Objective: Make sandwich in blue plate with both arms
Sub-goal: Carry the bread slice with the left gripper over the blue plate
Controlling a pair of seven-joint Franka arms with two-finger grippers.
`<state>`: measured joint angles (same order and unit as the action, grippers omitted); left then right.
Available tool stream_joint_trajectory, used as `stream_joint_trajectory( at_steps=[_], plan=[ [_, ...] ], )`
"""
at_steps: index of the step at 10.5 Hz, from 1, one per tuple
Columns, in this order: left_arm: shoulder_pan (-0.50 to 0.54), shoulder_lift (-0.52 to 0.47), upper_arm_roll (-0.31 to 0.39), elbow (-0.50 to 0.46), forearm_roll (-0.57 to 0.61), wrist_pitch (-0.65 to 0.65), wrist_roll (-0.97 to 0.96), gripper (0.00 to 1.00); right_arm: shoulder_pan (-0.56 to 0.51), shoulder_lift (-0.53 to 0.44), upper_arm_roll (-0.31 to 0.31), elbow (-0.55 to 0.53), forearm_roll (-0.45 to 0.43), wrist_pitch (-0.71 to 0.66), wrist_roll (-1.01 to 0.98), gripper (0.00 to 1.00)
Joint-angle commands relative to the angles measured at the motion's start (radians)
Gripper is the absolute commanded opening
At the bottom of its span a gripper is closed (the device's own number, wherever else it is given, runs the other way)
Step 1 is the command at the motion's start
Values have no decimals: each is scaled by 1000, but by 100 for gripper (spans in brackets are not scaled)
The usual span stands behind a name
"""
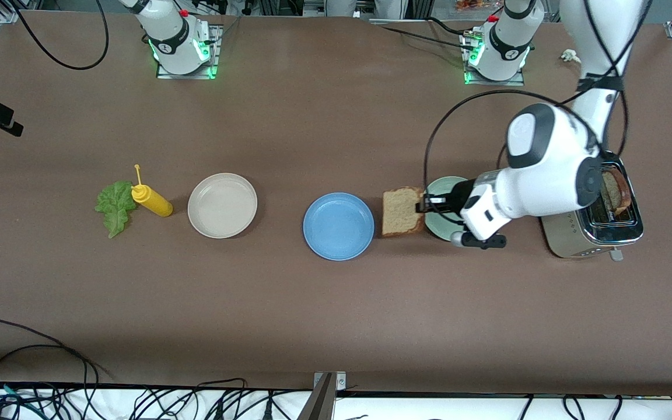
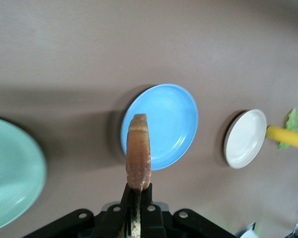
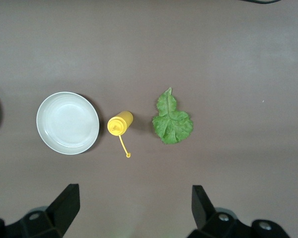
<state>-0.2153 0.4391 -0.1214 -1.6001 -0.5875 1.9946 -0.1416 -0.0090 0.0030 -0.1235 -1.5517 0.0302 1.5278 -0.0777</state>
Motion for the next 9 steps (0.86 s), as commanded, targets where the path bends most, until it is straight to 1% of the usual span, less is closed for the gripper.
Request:
stream_joint_trajectory(
  at_steps=[1, 2, 5, 6, 9],
  plan=[
    [-59, 93, -18, 98, -48, 87, -119, 0, 0, 2, 1, 19, -1, -17, 3, 100],
    [-79, 127, -26, 121, -86, 128, -154, 0, 0, 2, 1, 19, -1, -17, -1, 100],
    [-160, 219, -27, 137, -225, 295, -161, 0, -2, 3, -1, 19, -1, -17, 2, 100],
    [-180, 234, -27, 141, -242, 308, -159, 0, 0, 3, -1, 19, -1, -17, 6, 100],
    [-188, 262, -34, 144, -238, 308, -150, 0, 0, 3, 1, 19, -1, -17, 6, 100]
  ],
)
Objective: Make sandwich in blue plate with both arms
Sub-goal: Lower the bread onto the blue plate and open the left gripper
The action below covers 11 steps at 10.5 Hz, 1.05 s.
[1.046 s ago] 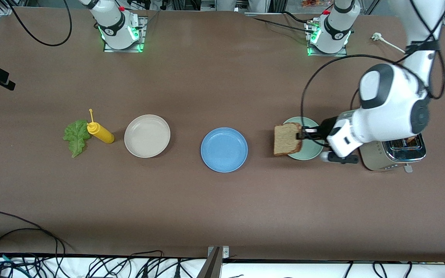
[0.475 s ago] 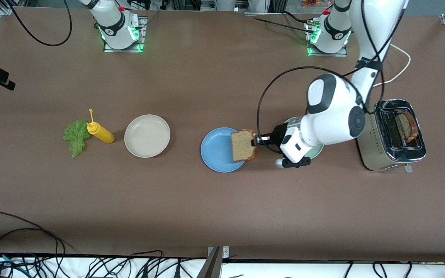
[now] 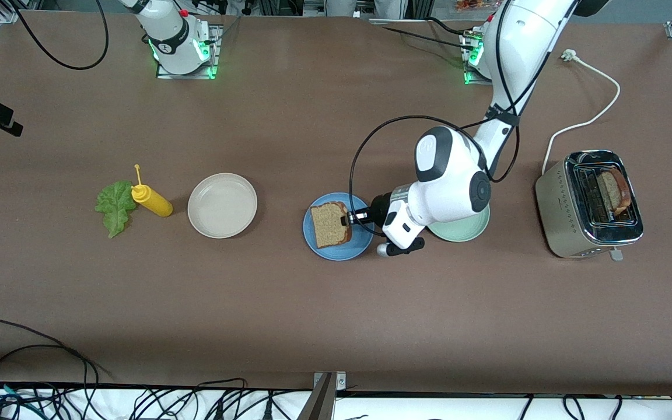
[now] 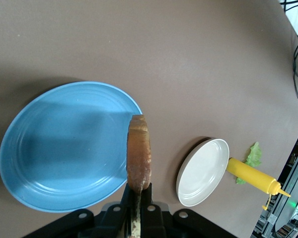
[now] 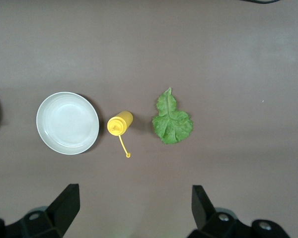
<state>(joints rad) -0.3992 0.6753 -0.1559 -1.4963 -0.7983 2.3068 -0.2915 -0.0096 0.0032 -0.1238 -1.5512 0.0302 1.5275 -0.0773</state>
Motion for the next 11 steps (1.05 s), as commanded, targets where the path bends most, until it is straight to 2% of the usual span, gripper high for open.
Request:
stream_joint_trajectory(
  at_steps=[1, 6, 11],
  plan=[
    [-3, 26, -4, 39, -21, -7, 5, 0, 2, 3, 1, 19, -1, -17, 5, 100],
    [3, 26, -7, 13, -12, -18, 5, 0, 2, 3, 1, 17, -1, -17, 5, 100],
    [34, 27, -2, -22, 25, -44, 96, 0, 2, 6, 1, 17, -1, -17, 5, 100]
  ],
)
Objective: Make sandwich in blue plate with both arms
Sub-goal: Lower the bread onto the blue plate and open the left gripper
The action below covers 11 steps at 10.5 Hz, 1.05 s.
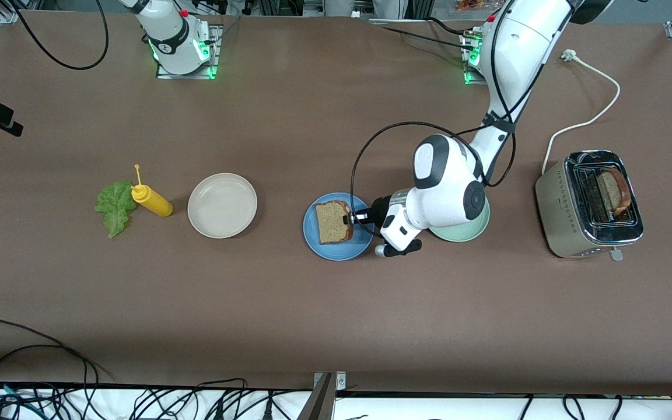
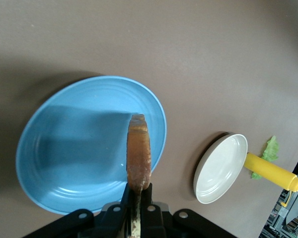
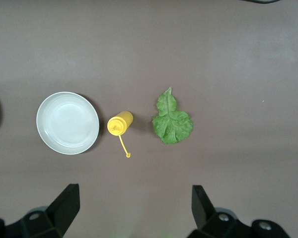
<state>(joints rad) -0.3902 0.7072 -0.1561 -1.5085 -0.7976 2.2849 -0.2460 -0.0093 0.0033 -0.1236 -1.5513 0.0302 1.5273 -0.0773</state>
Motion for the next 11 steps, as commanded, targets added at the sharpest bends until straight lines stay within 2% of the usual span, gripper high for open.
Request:
stream_joint_trajectory(
  at_steps=[1, 2, 3, 7, 10, 11],
  plan=[
    [40, 0, 4, -12, 35, -59, 75, 16, 2, 6, 1, 19, -1, -16, 5, 100],
    [56, 0, 9, -21, 35, -79, 82, 45, 2, 6, 1, 17, -1, -16, 5, 100],
    [65, -2, 29, -38, 35, -81, 82, 99, 2, 6, 1, 19, -1, -18, 5, 100],
    [68, -11, 72, -36, 35, -157, 82, 100, 2, 6, 2, 19, -1, -16, 5, 100],
    [67, -11, 72, -36, 35, -157, 82, 100, 8, 14, 4, 14, -1, -18, 4, 100],
    [68, -14, 96, -36, 35, -163, 82, 100, 21, 18, 4, 11, -1, -18, 2, 100]
  ],
)
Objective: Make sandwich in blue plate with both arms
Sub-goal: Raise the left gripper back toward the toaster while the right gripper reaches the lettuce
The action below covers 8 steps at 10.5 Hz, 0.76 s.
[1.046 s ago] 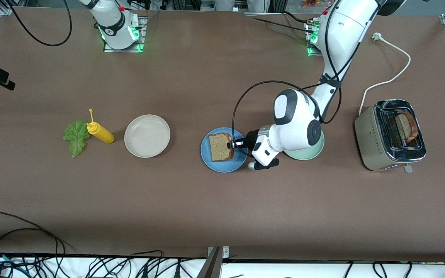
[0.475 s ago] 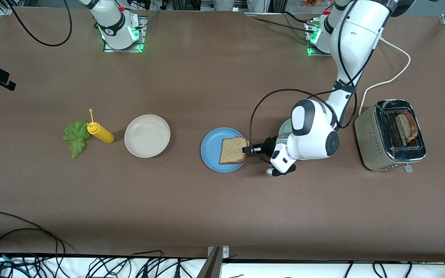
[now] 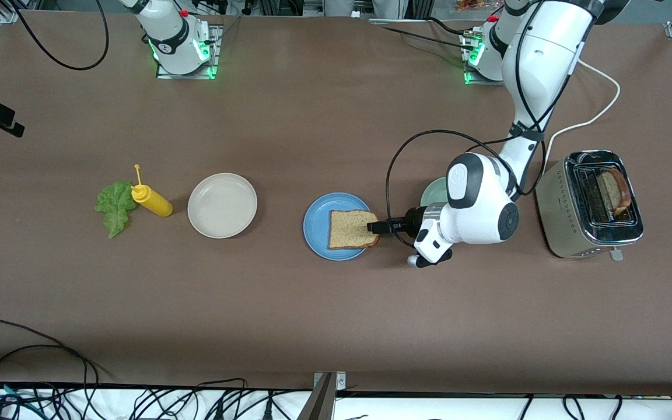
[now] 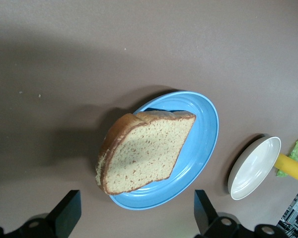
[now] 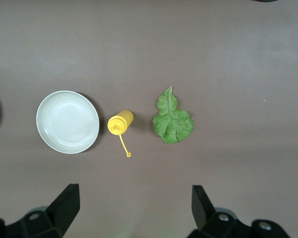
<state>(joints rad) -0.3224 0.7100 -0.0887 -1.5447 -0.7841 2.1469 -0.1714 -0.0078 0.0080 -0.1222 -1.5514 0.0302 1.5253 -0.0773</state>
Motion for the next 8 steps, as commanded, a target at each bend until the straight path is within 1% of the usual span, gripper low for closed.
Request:
stream_joint_trajectory(
  at_steps=[1, 2, 4, 5, 7, 8],
  plan=[
    [-1, -32, 90, 0, 22, -88, 9, 100, 32, 29, 3, 11, -1, -14, 4, 100],
    [-3, -53, 163, 2, 23, -173, 24, 100, 49, 46, 3, 11, -1, -5, 5, 100],
    [2, -99, 283, 5, 22, -304, 154, 100, 93, 84, 3, 11, -1, 19, 10, 100],
    [3, -121, 337, 5, 23, -346, 220, 100, 95, 87, 1, 7, -1, 18, 2, 100],
    [9, -165, 404, 3, 31, -424, 253, 100, 118, 133, -4, 10, -10, 7, -15, 100],
    [14, -194, 411, 5, 105, -442, 251, 100, 111, 144, -10, 7, -21, 15, -71, 100]
  ],
)
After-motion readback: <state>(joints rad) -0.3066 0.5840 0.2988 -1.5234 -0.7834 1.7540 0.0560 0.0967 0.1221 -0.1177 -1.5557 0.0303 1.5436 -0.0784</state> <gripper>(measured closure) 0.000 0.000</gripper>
